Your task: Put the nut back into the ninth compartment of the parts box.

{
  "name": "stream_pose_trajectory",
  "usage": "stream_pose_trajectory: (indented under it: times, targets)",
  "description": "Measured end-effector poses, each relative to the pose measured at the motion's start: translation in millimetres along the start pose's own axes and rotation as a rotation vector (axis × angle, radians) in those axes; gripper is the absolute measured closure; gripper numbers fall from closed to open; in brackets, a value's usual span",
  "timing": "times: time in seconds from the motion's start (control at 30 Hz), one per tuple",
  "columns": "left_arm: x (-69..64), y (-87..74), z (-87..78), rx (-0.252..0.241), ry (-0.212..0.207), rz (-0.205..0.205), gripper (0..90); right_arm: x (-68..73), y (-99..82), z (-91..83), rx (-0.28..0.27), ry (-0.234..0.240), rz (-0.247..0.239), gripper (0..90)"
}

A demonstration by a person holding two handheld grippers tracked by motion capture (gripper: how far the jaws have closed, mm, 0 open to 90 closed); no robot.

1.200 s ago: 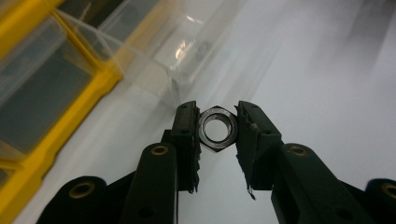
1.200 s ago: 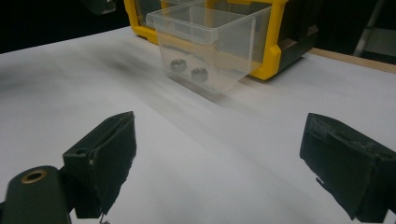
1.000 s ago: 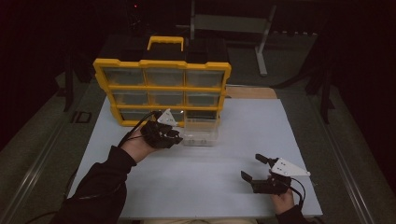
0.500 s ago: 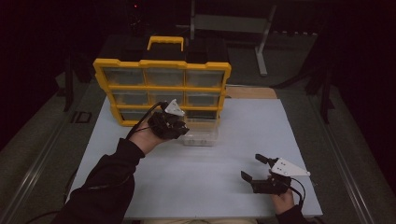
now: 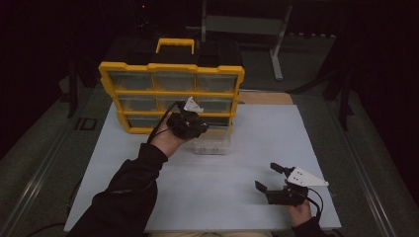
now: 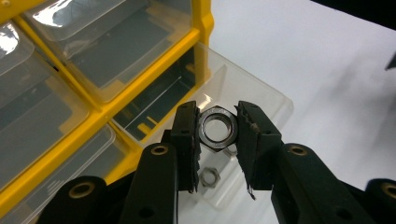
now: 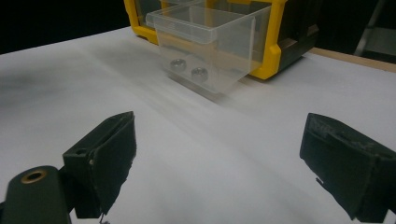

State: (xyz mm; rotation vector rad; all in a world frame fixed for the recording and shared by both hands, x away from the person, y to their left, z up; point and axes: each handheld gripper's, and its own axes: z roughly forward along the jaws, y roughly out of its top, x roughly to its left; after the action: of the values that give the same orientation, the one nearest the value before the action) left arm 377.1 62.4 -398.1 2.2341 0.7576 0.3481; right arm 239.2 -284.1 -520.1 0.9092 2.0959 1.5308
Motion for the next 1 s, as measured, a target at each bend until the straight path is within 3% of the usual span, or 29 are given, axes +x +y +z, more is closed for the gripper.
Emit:
stream_pose_trajectory:
  times: [0.23, 0.6, 1.0]
  targets:
    - [-0.5, 1.5, 10.8, -0.029, 0.033, -0.061, 68.7, 0.1, 0.1, -0.3, -0.001, 0.001, 0.002, 10.8]
    - [-4.4, 1.8, 31.8, -0.015, 0.056, -0.097, 68.7, 0.4, 0.0, 0.1, 0.001, 0.004, 0.002, 10.8]
    - [-7.3, 0.3, 54.8, 0.065, 0.051, -0.121, 68.6, 0.1, -0.2, 0.3, 0.003, 0.006, 0.002, 10.8]
